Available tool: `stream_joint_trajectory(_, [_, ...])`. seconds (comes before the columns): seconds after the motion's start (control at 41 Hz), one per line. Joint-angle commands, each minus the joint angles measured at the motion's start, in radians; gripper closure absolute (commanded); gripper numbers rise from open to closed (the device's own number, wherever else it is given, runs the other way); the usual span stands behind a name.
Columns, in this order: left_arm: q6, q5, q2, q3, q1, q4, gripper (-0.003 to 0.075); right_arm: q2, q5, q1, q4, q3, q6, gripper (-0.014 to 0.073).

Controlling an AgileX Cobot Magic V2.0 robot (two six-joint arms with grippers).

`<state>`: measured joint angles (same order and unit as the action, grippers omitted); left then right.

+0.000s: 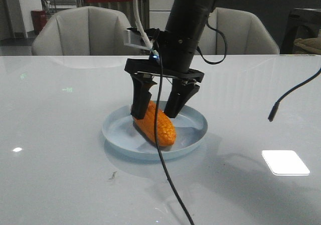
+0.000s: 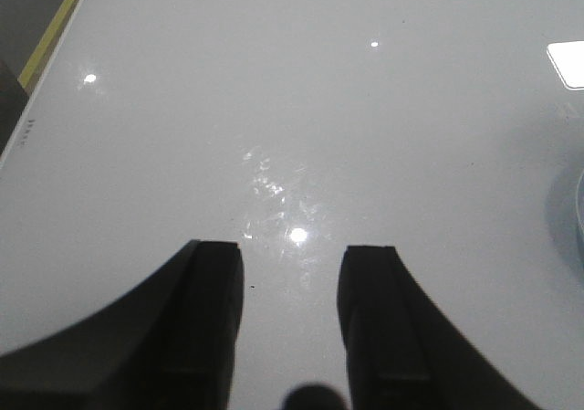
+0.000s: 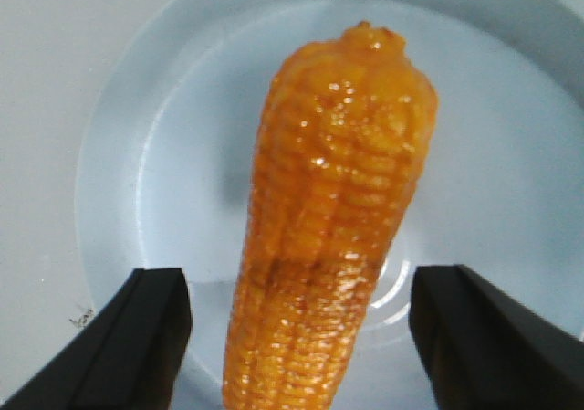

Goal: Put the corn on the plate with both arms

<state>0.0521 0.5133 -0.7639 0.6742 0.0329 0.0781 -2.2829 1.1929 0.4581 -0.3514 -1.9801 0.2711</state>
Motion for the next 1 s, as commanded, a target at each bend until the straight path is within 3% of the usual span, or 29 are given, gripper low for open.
stream_joint_trajectory(0.0, [-0.008,-0.070,0.003,0.028,0.000,-0.006,0.0390,0.078,0.001,-0.004,-0.011,-0.063,0.034,-0.0009])
stream_joint_trajectory(0.293, [-0.008,-0.070,0.003,0.028,0.000,-0.006,0.0390,0.175,0.120,-0.061,0.012,-0.244,0.021,-0.0009])
stream_joint_trajectory(0.439, [-0.008,-0.070,0.003,0.028,0.000,-0.006,0.0390,0.279,0.114,-0.121,-0.059,-0.249,0.011,-0.0009])
stream_joint_trajectory(0.61, [-0.008,-0.070,0.003,0.028,0.000,-0.006,0.0390,0.398,0.138,-0.203,-0.044,-0.249,0.015,-0.0009])
stream_joint_trajectory(0.78, [-0.008,-0.070,0.003,0.028,0.000,-0.006,0.0390,0.516,0.138,-0.319,-0.027,-0.205,0.015,-0.0009])
stream_joint_trajectory(0.976, [-0.008,-0.070,0.003,0.028,0.000,-0.006,0.0390,0.684,0.109,-0.462,0.009,-0.030,0.015,-0.0009])
